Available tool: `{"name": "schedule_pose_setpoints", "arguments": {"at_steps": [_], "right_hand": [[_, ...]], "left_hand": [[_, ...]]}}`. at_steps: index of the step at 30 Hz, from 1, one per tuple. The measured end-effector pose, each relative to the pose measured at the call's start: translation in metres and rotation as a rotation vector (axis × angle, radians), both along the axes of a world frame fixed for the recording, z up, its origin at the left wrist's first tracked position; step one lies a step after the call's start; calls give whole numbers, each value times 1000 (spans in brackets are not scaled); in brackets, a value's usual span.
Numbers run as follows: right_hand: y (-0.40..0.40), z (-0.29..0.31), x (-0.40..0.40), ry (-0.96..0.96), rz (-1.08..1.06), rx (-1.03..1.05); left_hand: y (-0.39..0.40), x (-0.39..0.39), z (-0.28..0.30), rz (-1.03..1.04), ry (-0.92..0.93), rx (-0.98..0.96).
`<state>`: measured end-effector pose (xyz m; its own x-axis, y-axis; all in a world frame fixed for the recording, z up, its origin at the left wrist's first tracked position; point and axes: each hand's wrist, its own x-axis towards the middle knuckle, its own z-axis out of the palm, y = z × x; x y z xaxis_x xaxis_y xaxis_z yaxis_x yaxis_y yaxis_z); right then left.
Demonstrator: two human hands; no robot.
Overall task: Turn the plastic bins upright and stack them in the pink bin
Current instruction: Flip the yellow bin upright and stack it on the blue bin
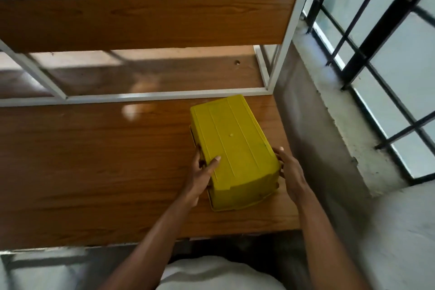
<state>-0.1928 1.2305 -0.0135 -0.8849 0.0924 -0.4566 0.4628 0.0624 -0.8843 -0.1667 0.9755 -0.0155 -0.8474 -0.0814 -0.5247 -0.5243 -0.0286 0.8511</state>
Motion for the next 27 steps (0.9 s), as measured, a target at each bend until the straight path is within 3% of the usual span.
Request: {"name": "schedule_pose_setpoints", "arguments": {"at_steps": [14, 27], "right_hand": [[-36, -14, -14, -114, 247, -70], [-266, 25, -3, 56, 499, -62]], "left_hand": [[-68, 49, 19, 215, -1, 106], [-246, 149, 33, 614, 194, 102]]}}
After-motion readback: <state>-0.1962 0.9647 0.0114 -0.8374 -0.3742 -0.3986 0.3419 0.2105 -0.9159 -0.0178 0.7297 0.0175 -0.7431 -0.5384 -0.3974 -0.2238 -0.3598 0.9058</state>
